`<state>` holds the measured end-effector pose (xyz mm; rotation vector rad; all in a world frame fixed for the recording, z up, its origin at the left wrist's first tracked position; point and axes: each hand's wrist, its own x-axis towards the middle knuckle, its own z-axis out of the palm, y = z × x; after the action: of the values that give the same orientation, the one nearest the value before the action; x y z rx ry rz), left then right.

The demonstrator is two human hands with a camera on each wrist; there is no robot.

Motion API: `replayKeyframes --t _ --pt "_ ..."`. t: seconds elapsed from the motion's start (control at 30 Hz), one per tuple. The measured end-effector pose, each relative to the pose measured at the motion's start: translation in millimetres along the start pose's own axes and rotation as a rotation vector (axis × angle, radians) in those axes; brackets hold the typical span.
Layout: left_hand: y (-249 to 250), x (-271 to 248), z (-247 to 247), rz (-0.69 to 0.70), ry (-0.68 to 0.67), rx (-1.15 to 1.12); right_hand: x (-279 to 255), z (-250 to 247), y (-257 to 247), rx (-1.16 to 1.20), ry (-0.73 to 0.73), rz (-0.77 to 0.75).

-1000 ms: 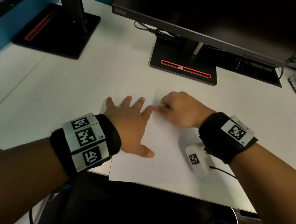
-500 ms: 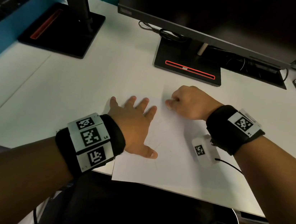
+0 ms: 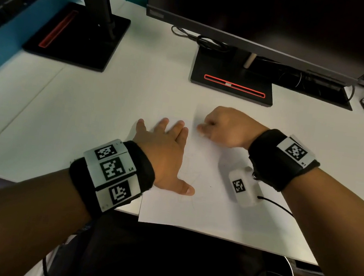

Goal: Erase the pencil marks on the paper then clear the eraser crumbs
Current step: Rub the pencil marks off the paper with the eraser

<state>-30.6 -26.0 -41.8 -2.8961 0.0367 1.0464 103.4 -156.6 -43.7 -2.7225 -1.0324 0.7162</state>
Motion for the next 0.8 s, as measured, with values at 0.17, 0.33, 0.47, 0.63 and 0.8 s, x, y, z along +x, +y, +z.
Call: replayKeyframes --t 0.17,0.33,0.47,0.63,0.8 --pt "-0.1 -0.2 0.6 0.004 0.005 -0.003 -1.5 8.3 -5.1 -0.04 -0.029 -0.061" --pt "-0.1 -0.2 0.0 0.003 0.001 -0.006 -2.0 -1.0 2.4 0.02 0.053 0.046" --pt "-0.5 0.1 0.9 0.007 0.01 -0.01 -9.6 10.0 -3.5 -0.049 -0.048 -0.068" --pt "-0.3 0.3 0.5 0.002 0.001 -0.01 -17.3 2.9 3.5 -0.028 0.009 0.017" --pt "-0.6 0.8 0.6 0.011 -0.035 -0.029 -37.5 13.9 12.4 -0.066 0.013 0.063"
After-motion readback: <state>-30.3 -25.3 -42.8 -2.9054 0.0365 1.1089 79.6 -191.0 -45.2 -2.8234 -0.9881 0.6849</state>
